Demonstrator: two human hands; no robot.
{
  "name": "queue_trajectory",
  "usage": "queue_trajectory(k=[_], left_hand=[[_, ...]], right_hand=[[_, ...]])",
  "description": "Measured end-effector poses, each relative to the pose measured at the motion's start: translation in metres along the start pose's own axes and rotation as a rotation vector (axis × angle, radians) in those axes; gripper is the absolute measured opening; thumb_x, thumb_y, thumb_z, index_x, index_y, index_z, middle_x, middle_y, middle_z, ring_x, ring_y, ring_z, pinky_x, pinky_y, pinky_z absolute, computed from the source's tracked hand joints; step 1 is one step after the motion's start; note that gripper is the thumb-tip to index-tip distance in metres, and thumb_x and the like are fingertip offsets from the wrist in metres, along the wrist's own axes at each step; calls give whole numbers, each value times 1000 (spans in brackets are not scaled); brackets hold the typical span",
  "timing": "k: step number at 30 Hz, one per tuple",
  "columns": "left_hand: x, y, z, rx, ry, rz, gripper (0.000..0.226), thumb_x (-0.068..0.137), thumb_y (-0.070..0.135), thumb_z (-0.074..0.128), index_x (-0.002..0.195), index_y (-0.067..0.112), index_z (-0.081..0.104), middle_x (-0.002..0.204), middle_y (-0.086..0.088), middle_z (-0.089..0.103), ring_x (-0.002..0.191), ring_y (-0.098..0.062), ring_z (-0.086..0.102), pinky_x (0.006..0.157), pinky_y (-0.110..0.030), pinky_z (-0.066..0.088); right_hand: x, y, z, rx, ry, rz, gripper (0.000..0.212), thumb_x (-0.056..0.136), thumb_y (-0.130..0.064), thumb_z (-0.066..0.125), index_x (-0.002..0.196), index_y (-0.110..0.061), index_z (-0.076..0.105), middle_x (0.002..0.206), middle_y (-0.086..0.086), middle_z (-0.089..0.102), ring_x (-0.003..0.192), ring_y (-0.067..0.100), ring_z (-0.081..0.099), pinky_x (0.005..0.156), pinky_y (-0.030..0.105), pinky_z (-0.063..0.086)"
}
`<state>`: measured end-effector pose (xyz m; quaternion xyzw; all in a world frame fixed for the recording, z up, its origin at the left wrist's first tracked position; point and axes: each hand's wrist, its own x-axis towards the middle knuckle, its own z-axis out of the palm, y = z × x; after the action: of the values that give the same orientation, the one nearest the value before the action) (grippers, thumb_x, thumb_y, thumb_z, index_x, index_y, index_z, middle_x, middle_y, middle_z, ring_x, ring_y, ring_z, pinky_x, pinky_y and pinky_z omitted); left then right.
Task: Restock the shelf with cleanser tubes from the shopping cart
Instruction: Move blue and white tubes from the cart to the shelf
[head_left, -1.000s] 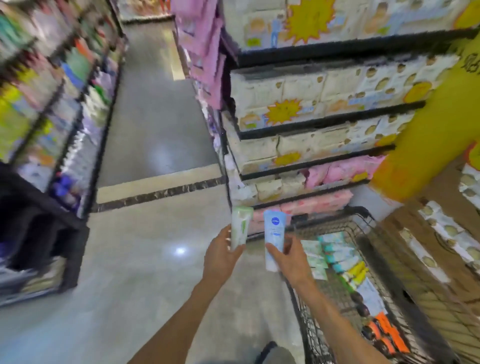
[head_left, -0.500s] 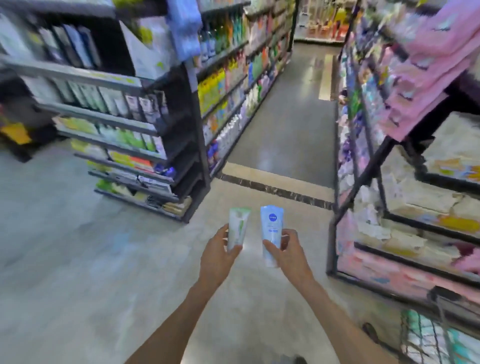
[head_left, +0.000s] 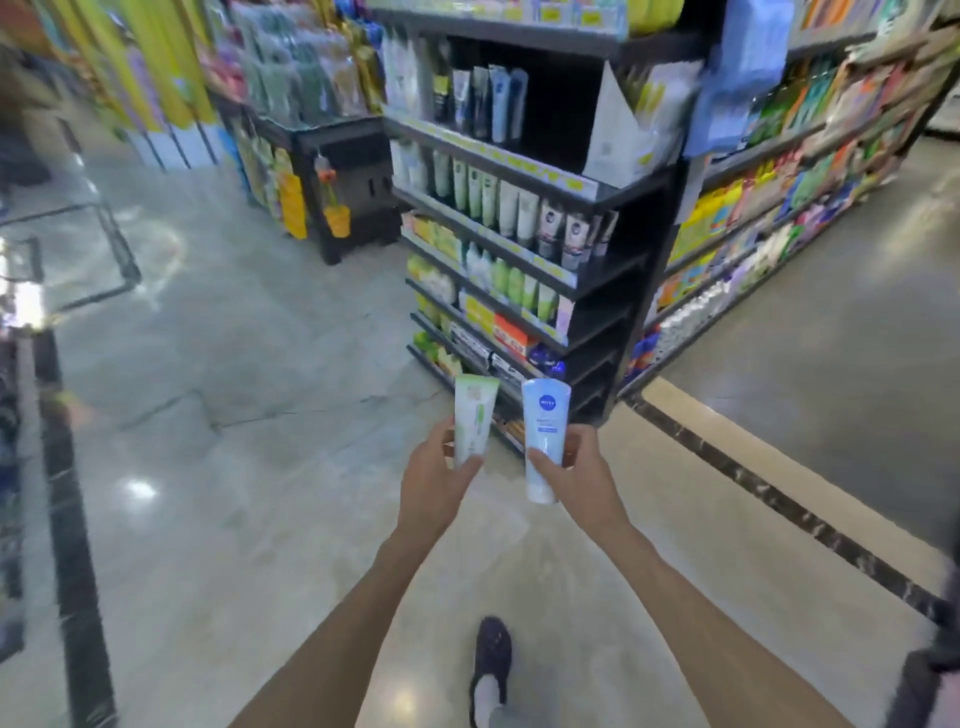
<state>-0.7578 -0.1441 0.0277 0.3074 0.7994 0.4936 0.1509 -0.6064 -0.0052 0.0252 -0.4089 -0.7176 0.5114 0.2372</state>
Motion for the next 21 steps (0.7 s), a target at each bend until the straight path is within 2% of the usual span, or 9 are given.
queue_trajectory(k=[2, 6, 8, 10, 13, 16, 18, 21], left_hand=[[39, -4, -13, 9, 41, 3, 59, 88, 22, 80, 142, 23, 56, 116, 9, 66, 101, -12, 64, 86, -32, 55], [119, -14, -32, 3, 96, -3, 59, 87, 21, 81, 141, 24, 57, 112, 9, 69, 94, -6, 65, 83, -31, 56], [158, -14, -39, 17, 103, -2, 59, 87, 22, 81, 140, 28, 57, 110, 13, 68, 94, 7, 63, 79, -20, 53], [196, -16, -45, 17, 117, 9, 59, 86, 21, 81, 139, 32, 56, 111, 17, 69, 95, 12, 61, 76, -11, 48], [245, -20, -52, 2, 145, 17, 57, 87, 22, 80, 136, 35, 55, 111, 27, 66, 97, 9, 62, 79, -14, 49], [292, -22, -58, -21, 158, 20, 57, 87, 22, 80, 135, 38, 54, 112, 25, 67, 98, 6, 62, 78, -13, 48], [326, -25, -61, -27, 154, 29, 56, 88, 26, 79, 136, 39, 54, 115, 22, 68, 100, 2, 63, 82, -22, 52], [380, -33, -64, -41, 130, 47, 58, 87, 28, 78, 140, 37, 54, 117, 20, 68, 102, -2, 64, 85, -31, 55]], right_hand=[[43, -12, 23, 13, -31, -30, 48, 88, -41, 79, 118, -25, 46, 110, -14, 66, 92, -4, 66, 76, 31, 58], [123, -46, 59, 19, -81, -60, 45, 89, -37, 78, 118, -25, 46, 107, -19, 66, 88, -13, 64, 69, 16, 51], [162, -64, 73, 38, -94, -74, 43, 90, -32, 78, 117, -23, 46, 105, -19, 65, 85, -15, 64, 66, 12, 51], [200, -81, 85, 69, -97, -84, 42, 90, -30, 79, 117, -24, 47, 107, -16, 67, 85, -13, 65, 68, 14, 53], [251, -101, 102, 59, -125, -118, 42, 91, -31, 77, 119, -26, 46, 112, -14, 65, 87, -12, 64, 71, 17, 52], [298, -117, 118, 34, -119, -141, 46, 90, -32, 78, 122, -24, 46, 112, -13, 63, 89, -16, 61, 71, 13, 51], [329, -127, 130, 15, -105, -162, 46, 89, -36, 79, 120, -27, 46, 113, -14, 64, 91, -13, 62, 77, 21, 53], [372, -139, 148, 23, -83, -144, 47, 89, -37, 78, 121, -23, 47, 112, -14, 63, 91, -8, 64, 74, 21, 54]])
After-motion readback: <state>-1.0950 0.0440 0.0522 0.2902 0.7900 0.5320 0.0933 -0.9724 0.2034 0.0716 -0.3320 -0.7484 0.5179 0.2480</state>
